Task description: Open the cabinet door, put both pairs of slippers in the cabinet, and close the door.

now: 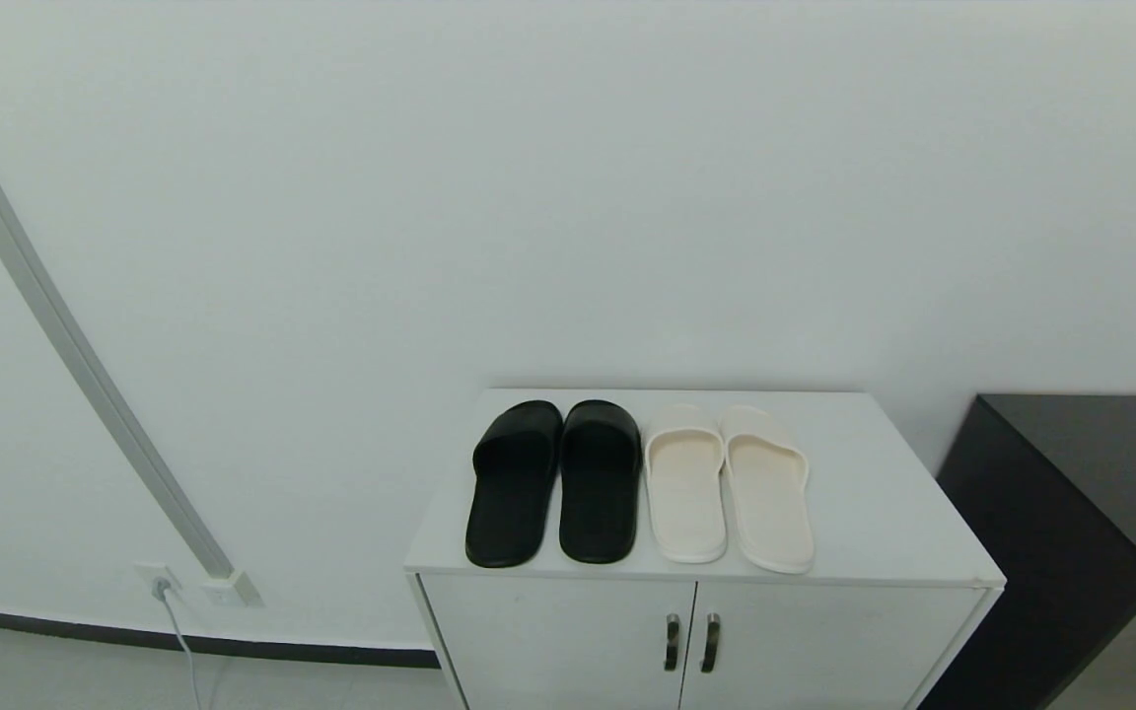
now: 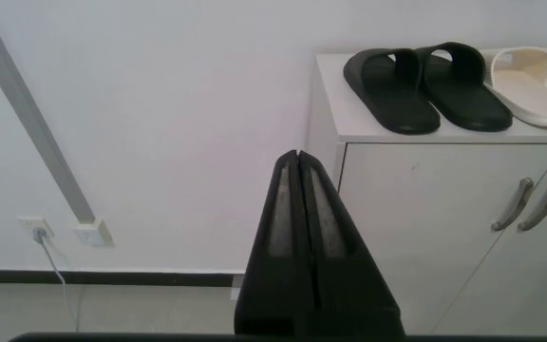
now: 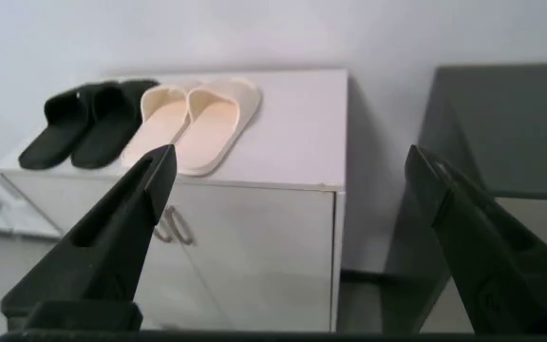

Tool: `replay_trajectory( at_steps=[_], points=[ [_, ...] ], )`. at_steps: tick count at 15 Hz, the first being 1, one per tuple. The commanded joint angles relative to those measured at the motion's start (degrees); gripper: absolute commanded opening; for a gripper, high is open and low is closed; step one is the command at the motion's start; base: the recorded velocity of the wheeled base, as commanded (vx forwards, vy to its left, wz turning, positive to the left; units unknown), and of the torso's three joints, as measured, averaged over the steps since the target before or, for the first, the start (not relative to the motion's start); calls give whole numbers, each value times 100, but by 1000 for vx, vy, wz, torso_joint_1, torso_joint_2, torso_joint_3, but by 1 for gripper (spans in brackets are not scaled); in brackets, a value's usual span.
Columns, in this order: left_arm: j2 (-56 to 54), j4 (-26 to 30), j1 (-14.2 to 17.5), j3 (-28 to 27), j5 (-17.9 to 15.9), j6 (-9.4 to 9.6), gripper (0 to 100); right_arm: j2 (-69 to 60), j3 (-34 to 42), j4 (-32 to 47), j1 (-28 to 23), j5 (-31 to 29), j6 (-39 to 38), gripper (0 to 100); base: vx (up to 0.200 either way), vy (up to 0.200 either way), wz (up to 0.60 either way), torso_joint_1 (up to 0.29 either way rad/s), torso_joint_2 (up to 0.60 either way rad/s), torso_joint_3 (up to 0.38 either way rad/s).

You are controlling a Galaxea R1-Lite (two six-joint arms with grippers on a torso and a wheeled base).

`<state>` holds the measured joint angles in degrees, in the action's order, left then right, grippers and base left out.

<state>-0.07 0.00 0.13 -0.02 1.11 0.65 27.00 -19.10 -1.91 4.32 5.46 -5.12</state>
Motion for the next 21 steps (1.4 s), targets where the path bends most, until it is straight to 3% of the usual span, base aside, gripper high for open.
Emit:
replay_trajectory(
  at_steps=[1,4,5,7,12,21],
  points=[
    [7,0,4,2,3,6,0,2239,-15,-1136,755,95,-50,100,0,0,0,0,0,0],
    [7,0,4,2,3,-3,0,3101,-542,-1215,2038,-863,-631,100,0,0,0,0,0,0],
    [7,0,4,2,3,6,0,3628,-929,-1215,2829,-1592,-1096,100,0,0,0,0,0,0],
    [7,0,4,2,3,-3,0,4331,-1377,-1250,3313,-1996,-1386,100,0,0,0,0,0,0],
    [7,0,4,-6,3,-12,0,5948,-1974,-2261,3787,-2840,-1439,100,0,0,0,0,0,0],
    [7,0,4,2,3,-3,0,7768,-2757,-3157,4121,-4352,-1501,100,0,0,0,0,0,0]
  ],
)
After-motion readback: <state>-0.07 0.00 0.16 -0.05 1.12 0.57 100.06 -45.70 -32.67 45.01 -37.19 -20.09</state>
